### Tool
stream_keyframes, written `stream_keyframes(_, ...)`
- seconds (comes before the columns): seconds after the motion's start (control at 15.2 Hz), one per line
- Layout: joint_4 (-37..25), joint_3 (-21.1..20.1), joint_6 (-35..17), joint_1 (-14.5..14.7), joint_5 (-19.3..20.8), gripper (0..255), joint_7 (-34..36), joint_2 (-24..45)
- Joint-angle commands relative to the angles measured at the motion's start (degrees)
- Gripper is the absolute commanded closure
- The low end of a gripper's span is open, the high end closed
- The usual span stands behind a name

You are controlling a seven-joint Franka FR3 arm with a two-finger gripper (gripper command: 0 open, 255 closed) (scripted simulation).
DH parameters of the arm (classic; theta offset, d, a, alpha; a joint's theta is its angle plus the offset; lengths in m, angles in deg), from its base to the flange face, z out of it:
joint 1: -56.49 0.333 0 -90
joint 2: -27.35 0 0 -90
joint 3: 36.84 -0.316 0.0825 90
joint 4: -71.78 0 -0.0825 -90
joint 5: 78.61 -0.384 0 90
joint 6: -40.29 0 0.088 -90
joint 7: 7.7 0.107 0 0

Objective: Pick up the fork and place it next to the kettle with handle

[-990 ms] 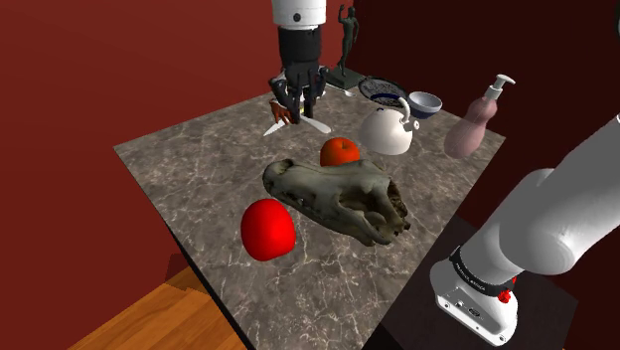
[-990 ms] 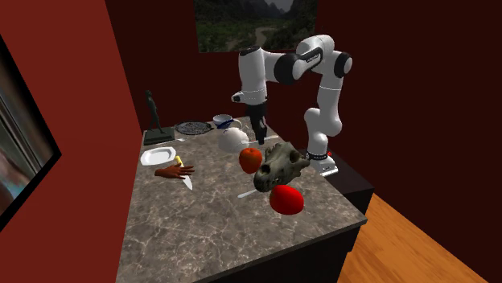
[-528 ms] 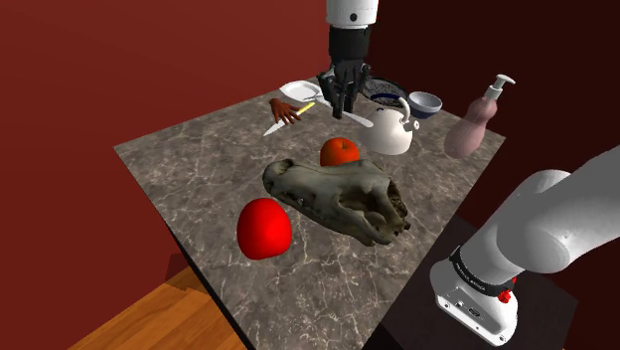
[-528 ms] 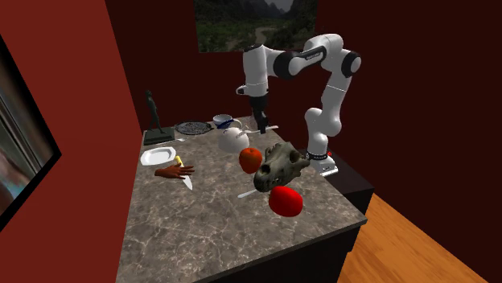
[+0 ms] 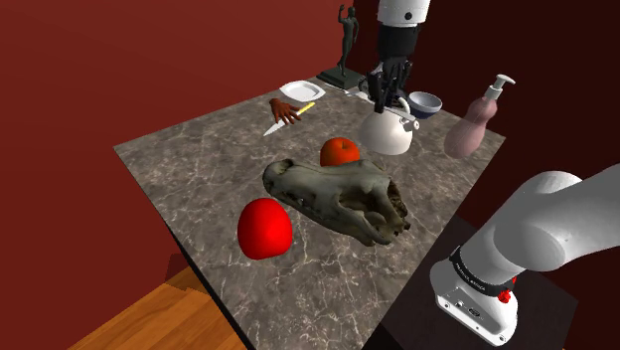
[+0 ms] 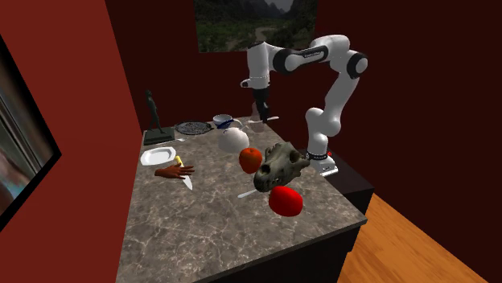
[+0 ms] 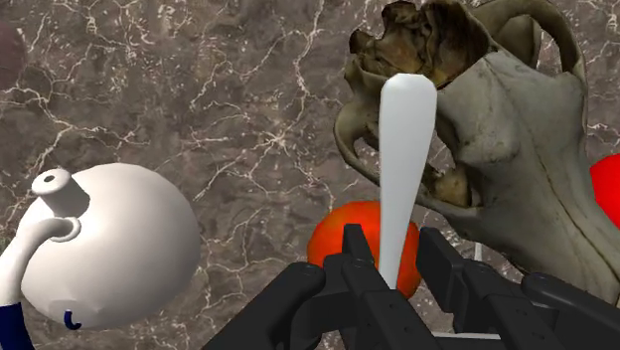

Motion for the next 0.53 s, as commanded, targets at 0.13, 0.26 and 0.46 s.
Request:
stream_keyframes(0.13, 3.71, 3.95, 0.46, -1.80, 2.36, 255, -5.16, -4.09)
stream_keyframes(0.26, 5.00, 6.03, 0.87, -2.79, 3.80, 255, -7.76, -5.81)
stream_keyframes(0.46, 6.46, 9.24, 1.43, -4.35, 6.18, 255, -11.72, -7.94)
